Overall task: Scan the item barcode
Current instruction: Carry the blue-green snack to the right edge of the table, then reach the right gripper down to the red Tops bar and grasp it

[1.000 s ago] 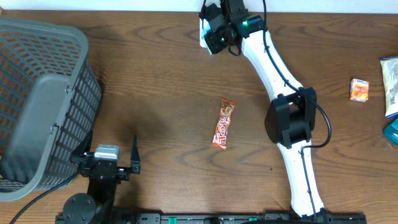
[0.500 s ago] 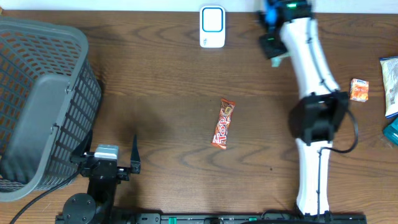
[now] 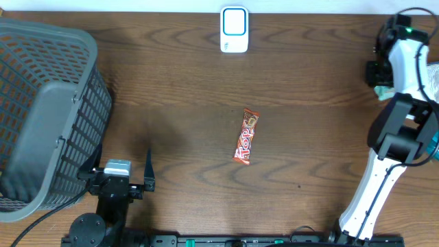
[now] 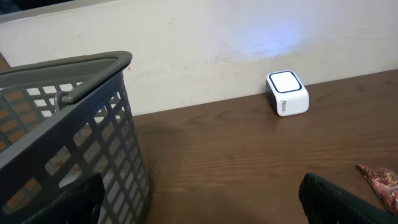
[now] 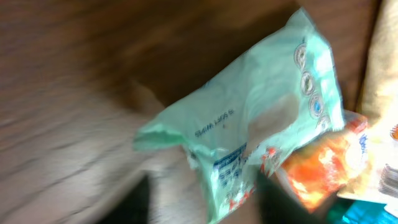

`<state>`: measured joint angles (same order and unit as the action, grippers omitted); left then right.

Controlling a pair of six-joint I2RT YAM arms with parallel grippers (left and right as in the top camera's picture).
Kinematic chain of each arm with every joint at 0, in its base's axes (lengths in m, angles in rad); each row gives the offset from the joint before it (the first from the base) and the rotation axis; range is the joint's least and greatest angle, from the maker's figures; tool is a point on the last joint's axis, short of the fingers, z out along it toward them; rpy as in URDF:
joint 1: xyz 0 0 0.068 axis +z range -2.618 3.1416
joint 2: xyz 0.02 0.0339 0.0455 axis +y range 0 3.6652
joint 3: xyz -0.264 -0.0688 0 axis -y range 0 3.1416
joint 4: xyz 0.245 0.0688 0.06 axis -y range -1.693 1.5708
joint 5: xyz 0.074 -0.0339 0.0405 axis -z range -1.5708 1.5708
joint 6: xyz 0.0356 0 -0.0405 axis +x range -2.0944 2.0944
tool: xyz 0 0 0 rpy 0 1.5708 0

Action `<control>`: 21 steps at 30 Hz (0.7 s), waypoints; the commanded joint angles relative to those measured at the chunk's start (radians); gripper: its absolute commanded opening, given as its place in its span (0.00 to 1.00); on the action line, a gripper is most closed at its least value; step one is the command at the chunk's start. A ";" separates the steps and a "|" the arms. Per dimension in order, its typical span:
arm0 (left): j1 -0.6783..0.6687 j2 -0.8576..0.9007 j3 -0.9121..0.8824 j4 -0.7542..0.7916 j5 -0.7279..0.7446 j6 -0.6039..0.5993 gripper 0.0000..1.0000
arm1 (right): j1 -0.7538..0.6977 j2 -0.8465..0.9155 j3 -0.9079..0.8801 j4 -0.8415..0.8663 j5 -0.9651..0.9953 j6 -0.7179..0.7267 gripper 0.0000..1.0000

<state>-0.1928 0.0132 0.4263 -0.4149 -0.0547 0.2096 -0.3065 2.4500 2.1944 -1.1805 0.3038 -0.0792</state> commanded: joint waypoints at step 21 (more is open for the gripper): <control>-0.003 -0.002 0.002 0.003 0.002 -0.005 1.00 | 0.494 -0.322 -0.040 -0.365 -0.546 0.797 0.97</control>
<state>-0.1928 0.0132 0.4263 -0.4152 -0.0547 0.2096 0.1097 2.0995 2.2055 -1.5368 -0.1371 0.5972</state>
